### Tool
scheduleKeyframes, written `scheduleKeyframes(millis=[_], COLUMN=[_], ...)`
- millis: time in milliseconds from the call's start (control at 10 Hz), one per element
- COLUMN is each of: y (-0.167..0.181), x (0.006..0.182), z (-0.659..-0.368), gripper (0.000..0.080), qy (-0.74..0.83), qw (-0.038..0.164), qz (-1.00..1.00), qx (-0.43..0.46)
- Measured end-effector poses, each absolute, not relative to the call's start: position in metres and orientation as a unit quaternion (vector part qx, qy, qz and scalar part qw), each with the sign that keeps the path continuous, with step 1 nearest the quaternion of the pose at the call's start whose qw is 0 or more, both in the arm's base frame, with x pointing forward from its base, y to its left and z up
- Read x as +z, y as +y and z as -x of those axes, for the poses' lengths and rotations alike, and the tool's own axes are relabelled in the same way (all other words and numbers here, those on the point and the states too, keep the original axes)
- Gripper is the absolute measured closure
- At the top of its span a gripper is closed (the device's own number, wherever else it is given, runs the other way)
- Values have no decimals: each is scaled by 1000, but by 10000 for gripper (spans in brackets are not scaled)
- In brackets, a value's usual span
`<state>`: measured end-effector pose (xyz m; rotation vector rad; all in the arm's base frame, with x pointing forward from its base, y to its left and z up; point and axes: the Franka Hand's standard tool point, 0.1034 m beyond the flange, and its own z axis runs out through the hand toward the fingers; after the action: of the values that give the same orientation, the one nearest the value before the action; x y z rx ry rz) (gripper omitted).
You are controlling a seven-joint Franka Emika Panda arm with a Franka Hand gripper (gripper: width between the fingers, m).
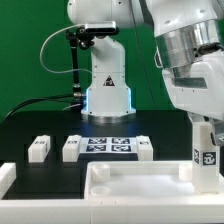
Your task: Assemble desk
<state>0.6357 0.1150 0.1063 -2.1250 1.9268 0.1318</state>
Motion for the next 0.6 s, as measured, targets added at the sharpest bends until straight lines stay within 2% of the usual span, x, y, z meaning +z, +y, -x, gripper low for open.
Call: scheduleKeyframes(millis=[100, 200, 300, 600], y=[110, 107, 113, 112], x=[106, 107, 108, 108], z=[-636, -635, -630, -632], gripper=[257, 172, 156, 151], qy=[592, 506, 438, 350], qw=[136, 135, 126, 128], qz=[794, 852, 890, 928], qx=[32, 28, 37, 21])
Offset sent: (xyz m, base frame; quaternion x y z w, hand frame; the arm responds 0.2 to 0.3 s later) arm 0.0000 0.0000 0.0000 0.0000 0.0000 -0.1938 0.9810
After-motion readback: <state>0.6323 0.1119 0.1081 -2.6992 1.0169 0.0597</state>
